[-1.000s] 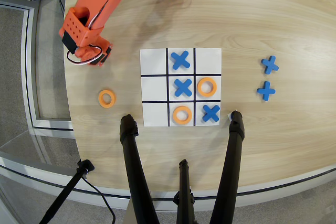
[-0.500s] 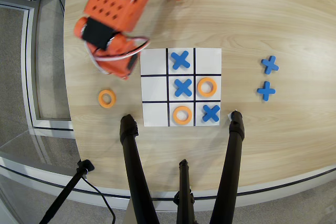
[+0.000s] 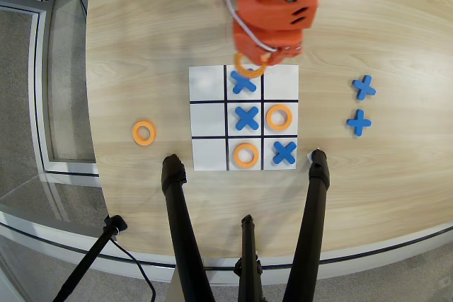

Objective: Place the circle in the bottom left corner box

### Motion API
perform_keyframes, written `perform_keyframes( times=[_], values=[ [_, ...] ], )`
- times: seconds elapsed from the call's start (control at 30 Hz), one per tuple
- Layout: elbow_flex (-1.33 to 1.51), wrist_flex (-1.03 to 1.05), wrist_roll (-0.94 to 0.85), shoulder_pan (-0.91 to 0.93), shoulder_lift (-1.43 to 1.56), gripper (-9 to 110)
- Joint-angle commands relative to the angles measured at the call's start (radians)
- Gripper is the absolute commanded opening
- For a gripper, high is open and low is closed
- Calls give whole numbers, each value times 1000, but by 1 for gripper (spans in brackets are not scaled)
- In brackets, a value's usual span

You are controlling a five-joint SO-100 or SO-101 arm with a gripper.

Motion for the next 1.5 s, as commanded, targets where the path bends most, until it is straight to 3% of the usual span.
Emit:
perform_keyframes(
  times=[0.0,0.23,0.53,1.47],
  values=[
    [2,-32,55,-118,-2,0],
    [15,-209,110,-230,-144,0],
    [60,-399,101,-215,-331,0],
    [225,-666,66,-198,-476,0]
  ],
)
